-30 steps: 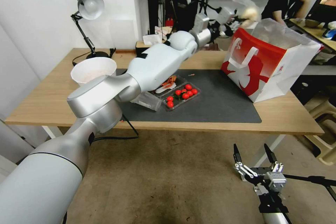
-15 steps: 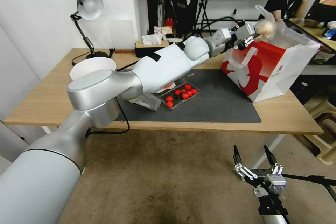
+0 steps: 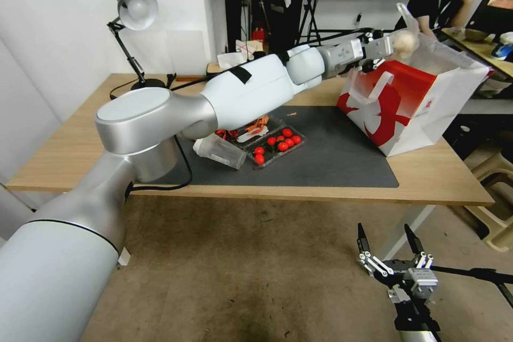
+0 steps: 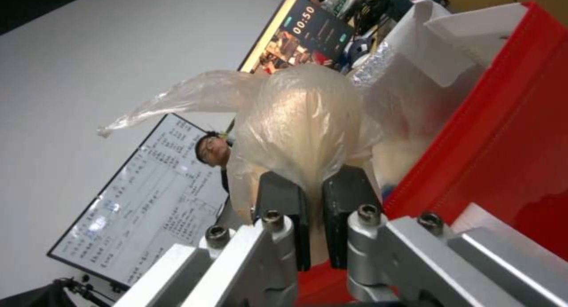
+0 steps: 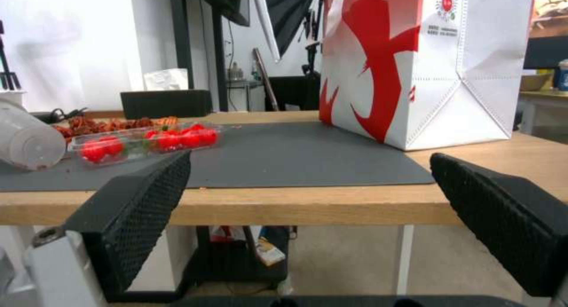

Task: Pick up the trash from the table and place it into the takeout bag.

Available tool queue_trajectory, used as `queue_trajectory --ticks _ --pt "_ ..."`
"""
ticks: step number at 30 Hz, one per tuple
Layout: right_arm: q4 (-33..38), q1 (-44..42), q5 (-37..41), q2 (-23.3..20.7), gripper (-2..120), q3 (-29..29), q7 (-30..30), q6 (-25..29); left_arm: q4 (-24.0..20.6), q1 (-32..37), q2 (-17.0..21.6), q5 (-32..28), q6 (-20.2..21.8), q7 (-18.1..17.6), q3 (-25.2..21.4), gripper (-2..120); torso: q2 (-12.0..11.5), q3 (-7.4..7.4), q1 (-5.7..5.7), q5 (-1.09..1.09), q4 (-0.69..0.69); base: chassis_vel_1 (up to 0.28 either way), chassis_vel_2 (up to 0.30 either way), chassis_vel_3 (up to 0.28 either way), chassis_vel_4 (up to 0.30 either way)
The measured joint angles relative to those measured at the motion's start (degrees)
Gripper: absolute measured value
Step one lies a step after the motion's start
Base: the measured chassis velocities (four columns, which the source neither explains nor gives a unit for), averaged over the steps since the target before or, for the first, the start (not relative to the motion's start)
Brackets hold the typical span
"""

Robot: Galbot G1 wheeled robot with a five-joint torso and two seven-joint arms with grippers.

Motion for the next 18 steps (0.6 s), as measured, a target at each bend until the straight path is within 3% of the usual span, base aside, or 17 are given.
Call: queue_trajectory --ticks 11,13,15,18 --pt "0.05 0.15 -0.03 0.02 100 0.12 -0.06 0.03 0.16 -1.33 0.0 -0.17 -0.39 -1.78 -0.26 33 0.0 0.0 0.0 0.0 0.0 0.0 0.0 0.0 0.0" --pt "-0.56 0.78 -0.03 0.25 100 0.01 -0.18 -0.07 -1.17 -2.1 -0.01 -0.75 0.9 -4.24 -0.6 58 0.0 0.0 0.0 0.0 -0.01 0.0 0.0 0.0 0.0" --pt "-0.7 0.85 -0.03 0.25 100 -0.01 -0.2 -0.07 -1.19 -2.14 -0.01 -0.87 0.99 -4.31 -0.62 62 0.0 0.0 0.0 0.0 -0.01 0.0 0.0 0.0 0.0" --pt "-1.11 1.14 -0.03 0.25 100 -0.11 -0.26 -0.07 -0.96 -2.2 0.01 -1.05 1.01 -4.38 -0.75 77 0.0 0.0 0.0 0.0 0.0 0.0 0.0 0.0 0.0"
